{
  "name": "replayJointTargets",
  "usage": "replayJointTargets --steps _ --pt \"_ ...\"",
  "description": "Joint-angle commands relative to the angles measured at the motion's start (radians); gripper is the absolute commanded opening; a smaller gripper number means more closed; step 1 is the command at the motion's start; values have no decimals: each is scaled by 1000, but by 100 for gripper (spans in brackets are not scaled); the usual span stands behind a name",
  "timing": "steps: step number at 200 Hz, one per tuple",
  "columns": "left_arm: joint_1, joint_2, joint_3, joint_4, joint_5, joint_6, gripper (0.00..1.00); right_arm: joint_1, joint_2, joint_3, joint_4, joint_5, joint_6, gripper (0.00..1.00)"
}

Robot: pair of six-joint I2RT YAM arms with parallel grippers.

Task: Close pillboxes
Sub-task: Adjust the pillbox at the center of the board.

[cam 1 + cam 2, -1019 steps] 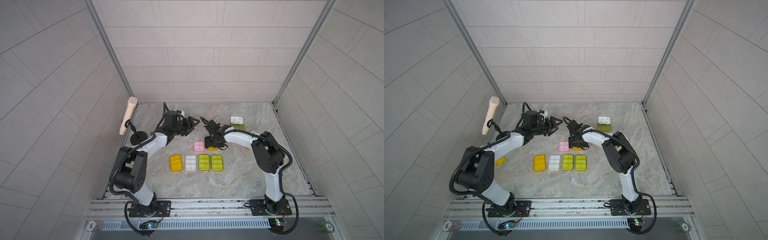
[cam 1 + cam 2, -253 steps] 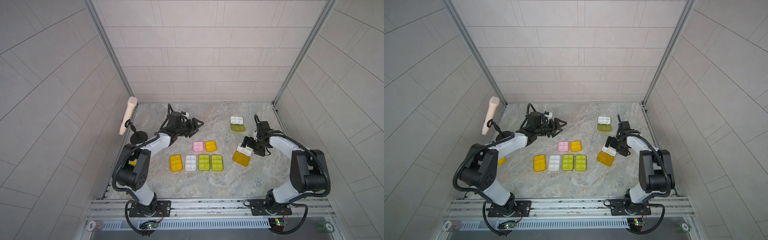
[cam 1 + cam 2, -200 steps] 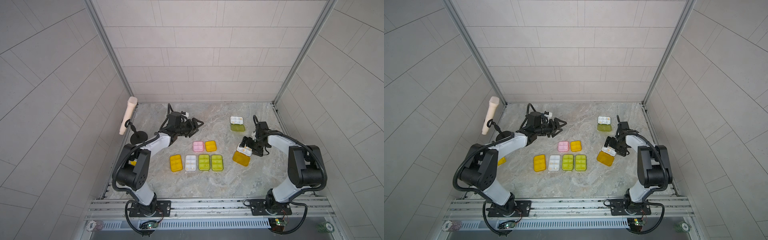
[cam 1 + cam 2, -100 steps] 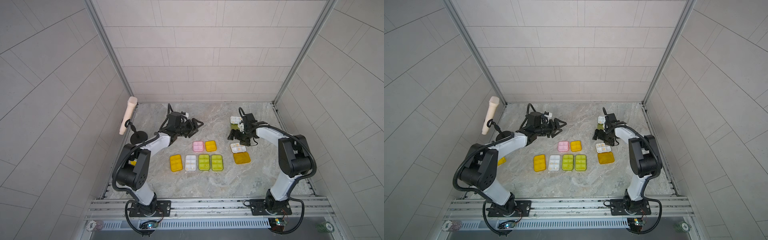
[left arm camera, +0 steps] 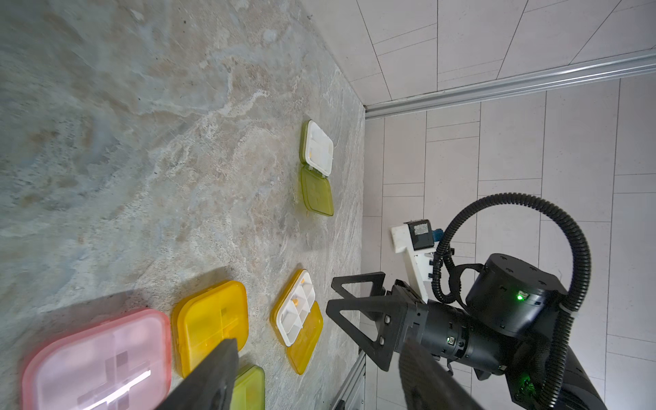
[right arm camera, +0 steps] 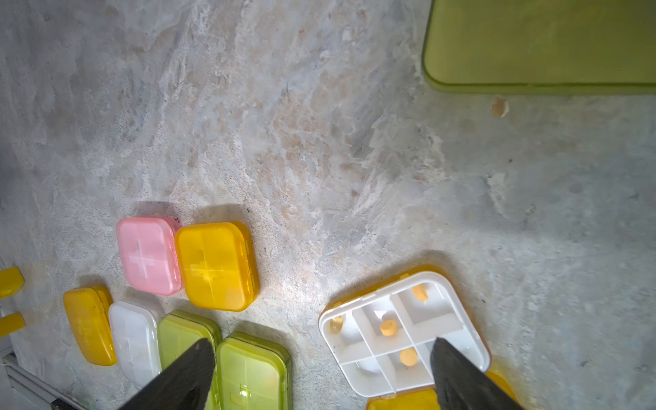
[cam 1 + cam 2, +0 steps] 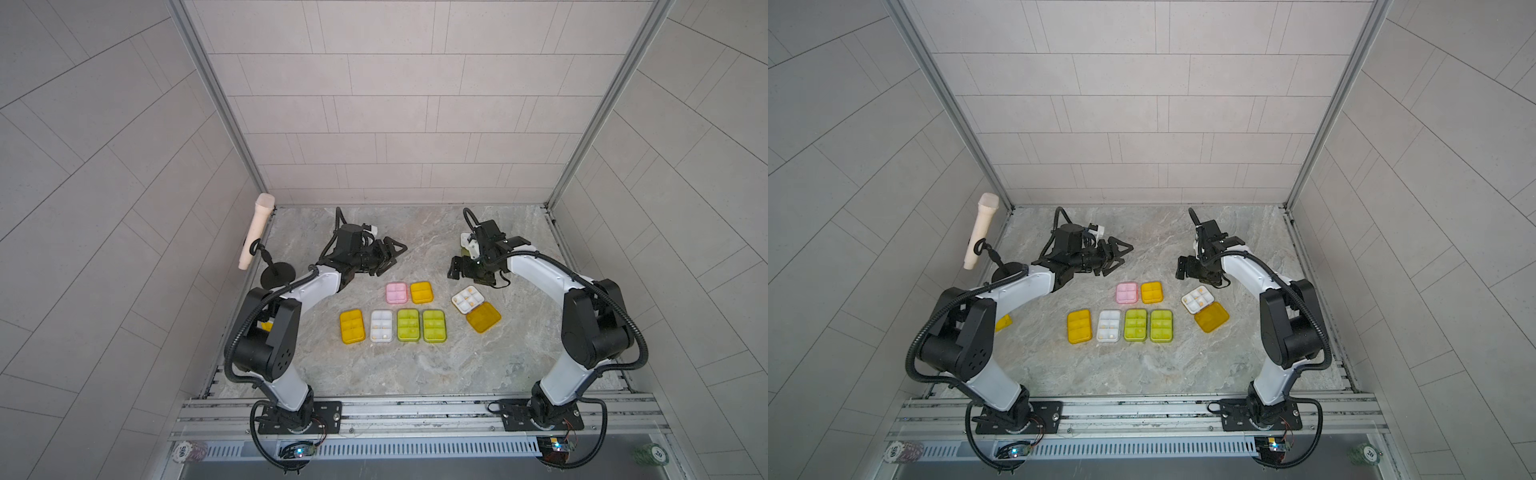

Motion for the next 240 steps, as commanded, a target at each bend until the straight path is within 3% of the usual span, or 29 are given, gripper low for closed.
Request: replayJointTargets --steps 1,76,175,214,240 --pt "-5 5 8 4 11 10 76 -7 -11 2 -70 62 -32 97" --pt "-7 6 9 2 10 10 76 -58 127 16 -26 69 -94 97" --pt "-12 16 13 -7 13 19 76 30 217 78 -9 -70 -114 96" --pt "-24 20 18 -15 13 31 76 29 136 59 -14 -78 -102 95" --pt "-51 28 40 -58 9 78 75 26 12 -6 -6 -14 -63 95"
